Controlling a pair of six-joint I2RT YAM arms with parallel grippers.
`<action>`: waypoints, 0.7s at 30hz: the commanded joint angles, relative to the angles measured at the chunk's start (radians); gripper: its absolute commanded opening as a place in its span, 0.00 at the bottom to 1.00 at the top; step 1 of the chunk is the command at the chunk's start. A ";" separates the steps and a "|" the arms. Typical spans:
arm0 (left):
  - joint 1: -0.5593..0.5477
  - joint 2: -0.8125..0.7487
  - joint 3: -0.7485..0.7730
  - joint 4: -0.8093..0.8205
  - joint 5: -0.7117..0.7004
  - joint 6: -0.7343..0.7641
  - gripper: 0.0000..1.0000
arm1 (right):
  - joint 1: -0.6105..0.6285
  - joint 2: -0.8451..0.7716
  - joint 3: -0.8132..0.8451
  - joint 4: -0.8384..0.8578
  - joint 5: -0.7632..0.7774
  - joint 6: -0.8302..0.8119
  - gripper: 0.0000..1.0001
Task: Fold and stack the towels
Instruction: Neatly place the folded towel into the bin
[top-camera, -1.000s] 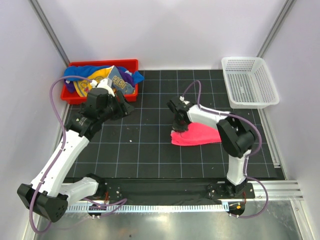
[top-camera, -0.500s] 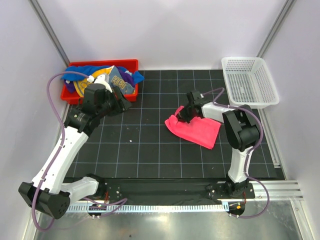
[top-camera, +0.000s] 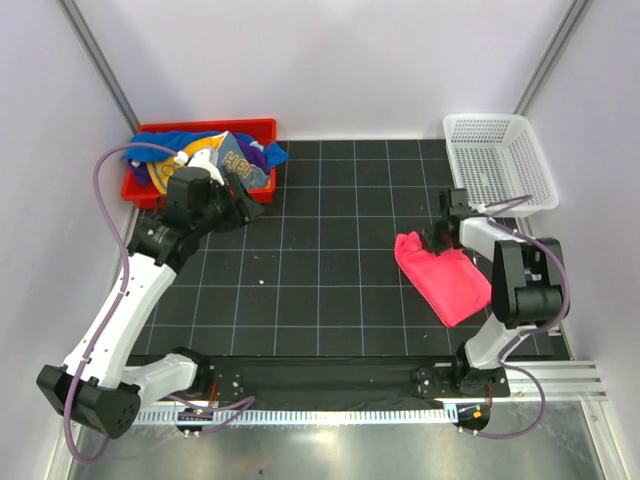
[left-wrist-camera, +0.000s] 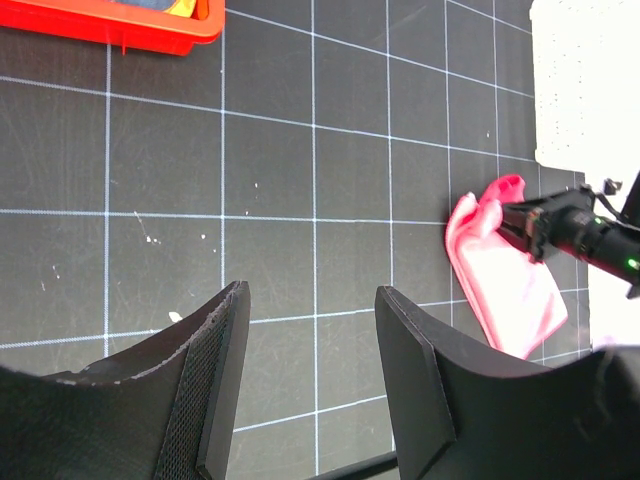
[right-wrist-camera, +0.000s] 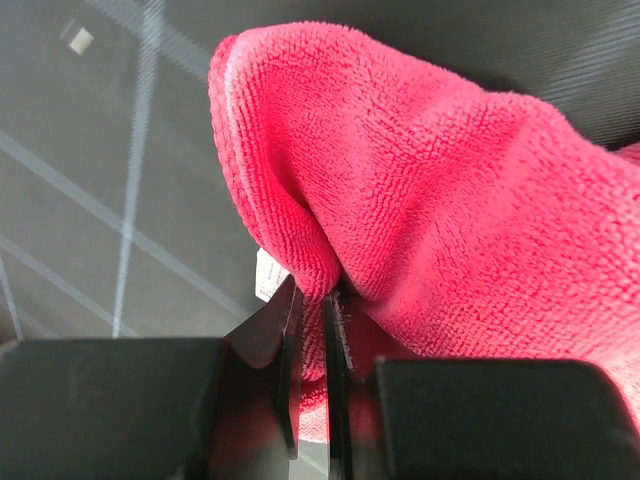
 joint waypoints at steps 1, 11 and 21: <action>0.006 -0.033 0.025 0.012 0.021 0.007 0.57 | -0.096 -0.067 -0.074 -0.124 0.080 -0.067 0.01; 0.005 -0.043 0.019 0.019 0.055 -0.001 0.57 | -0.377 -0.207 -0.128 -0.153 -0.012 -0.228 0.01; 0.006 -0.088 -0.040 0.027 0.067 0.019 0.57 | -0.499 -0.285 -0.055 -0.167 -0.114 -0.365 0.01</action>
